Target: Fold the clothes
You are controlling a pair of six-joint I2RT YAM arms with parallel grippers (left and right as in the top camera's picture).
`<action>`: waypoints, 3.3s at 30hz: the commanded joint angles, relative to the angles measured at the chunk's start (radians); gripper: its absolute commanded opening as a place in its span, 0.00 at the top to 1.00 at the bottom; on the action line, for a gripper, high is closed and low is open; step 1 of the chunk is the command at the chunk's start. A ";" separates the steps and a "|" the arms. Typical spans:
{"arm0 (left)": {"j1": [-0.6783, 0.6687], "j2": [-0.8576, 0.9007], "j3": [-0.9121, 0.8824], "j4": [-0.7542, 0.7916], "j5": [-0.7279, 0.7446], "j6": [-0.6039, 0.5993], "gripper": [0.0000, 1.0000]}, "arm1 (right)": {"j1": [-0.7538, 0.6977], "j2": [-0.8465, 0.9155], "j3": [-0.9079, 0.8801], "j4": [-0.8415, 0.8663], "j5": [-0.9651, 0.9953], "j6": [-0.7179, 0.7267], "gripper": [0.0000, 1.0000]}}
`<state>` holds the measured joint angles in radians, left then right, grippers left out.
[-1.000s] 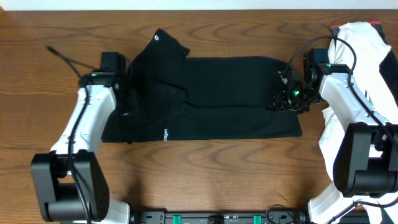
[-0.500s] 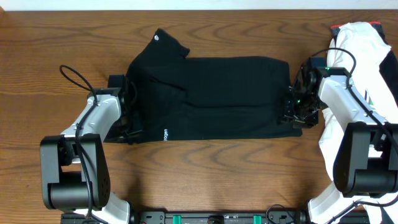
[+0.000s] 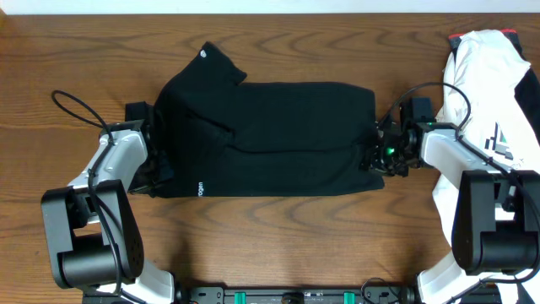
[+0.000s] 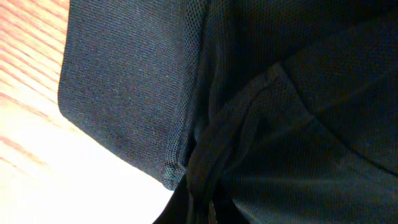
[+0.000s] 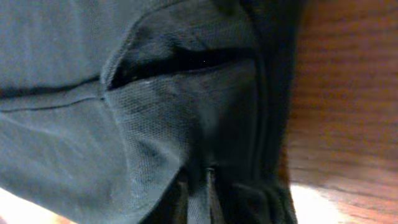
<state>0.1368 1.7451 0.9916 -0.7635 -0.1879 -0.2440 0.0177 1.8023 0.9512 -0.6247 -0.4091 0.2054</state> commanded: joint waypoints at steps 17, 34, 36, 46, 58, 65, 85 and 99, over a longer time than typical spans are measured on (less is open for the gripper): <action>0.004 0.003 0.004 -0.028 -0.031 -0.017 0.93 | -0.016 0.014 -0.046 -0.288 0.383 0.198 0.87; 0.001 -0.145 0.271 -0.262 0.311 0.076 0.34 | -0.077 -0.321 0.124 -0.358 0.277 0.086 0.51; -0.006 -0.169 0.283 -0.221 0.472 0.151 0.32 | -0.076 -0.355 0.150 -0.359 0.251 0.082 0.48; -0.135 -0.029 0.283 0.143 0.544 0.259 0.26 | -0.076 -0.390 0.161 -0.220 -0.026 -0.098 0.34; -0.142 0.183 0.285 0.550 0.543 0.259 0.26 | -0.076 -0.390 0.160 -0.240 -0.021 -0.087 0.33; -0.142 0.288 0.284 0.528 0.539 0.294 0.42 | -0.076 -0.390 0.160 -0.238 -0.009 -0.064 0.33; -0.142 0.158 0.298 0.166 0.370 0.296 0.84 | -0.076 -0.390 0.160 -0.200 0.020 -0.064 0.34; -0.142 0.207 0.298 0.640 0.371 0.297 0.37 | -0.076 -0.390 0.160 -0.195 0.020 -0.052 0.34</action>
<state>-0.0078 1.8858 1.2900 -0.1623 0.1944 0.0532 -0.0521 1.4162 1.0996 -0.8211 -0.3893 0.1326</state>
